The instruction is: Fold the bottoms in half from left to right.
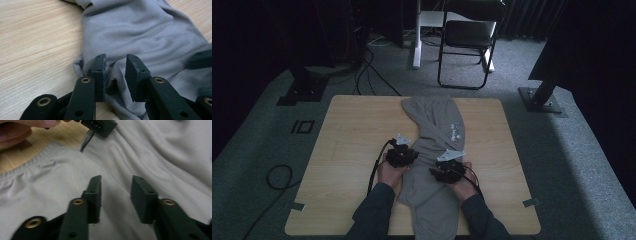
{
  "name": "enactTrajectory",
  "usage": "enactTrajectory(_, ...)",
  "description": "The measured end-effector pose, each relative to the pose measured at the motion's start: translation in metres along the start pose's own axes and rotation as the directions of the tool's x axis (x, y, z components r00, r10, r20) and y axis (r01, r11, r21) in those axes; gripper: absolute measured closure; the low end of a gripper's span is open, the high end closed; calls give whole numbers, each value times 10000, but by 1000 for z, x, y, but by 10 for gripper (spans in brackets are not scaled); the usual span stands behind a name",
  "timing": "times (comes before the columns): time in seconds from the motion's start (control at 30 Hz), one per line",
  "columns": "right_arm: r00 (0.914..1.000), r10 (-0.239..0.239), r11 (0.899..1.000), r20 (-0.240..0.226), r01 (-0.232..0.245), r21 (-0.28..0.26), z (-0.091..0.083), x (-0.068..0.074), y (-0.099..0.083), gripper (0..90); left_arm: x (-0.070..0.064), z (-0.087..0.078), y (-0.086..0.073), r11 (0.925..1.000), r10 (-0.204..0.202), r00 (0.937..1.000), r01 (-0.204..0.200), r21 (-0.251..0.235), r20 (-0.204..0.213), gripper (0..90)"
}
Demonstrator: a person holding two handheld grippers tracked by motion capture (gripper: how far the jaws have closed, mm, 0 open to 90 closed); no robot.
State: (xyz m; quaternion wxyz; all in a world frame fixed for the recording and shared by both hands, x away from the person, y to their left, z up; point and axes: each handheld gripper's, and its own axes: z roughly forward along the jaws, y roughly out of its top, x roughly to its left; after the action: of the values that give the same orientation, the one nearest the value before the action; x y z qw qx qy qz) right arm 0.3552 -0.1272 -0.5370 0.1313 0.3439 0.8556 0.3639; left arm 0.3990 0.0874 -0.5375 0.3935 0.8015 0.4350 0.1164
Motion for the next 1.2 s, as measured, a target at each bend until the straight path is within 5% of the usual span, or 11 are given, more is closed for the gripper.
enactTrajectory(0.13,9991,-148,9993,-387,161,334,17,3,3,572,0,1,-1,9999,53,10000,-53,99,68,707)
enactTrajectory(0.23,9985,-337,9988,-442,352,344,12,6,1,792,-3,5,-4,9995,212,9997,-214,248,78,697)
enactTrajectory(0.33,9973,-561,9980,-477,574,265,-1,9,-6,864,-6,9,-7,9984,389,9992,-389,423,-1,707)
enactTrajectory(0.87,9962,-450,9966,-742,499,652,-63,15,-68,873,-3,7,-7,9992,116,9992,-101,390,-377,718)
enactTrajectory(1.03,9962,-594,9959,-632,635,643,-65,17,-74,862,-13,-8,-5,9995,78,9999,-81,-302,-120,708)
enactTrajectory(1.1,9965,-697,9956,-471,725,596,-62,16,-72,862,-29,-14,-8,9961,833,9965,-829,-317,110,709)
enactTrajectory(1.2,9967,-679,9959,-438,703,566,-60,14,-70,864,-37,-12,-13,9938,1106,9935,-1109,96,271,724)
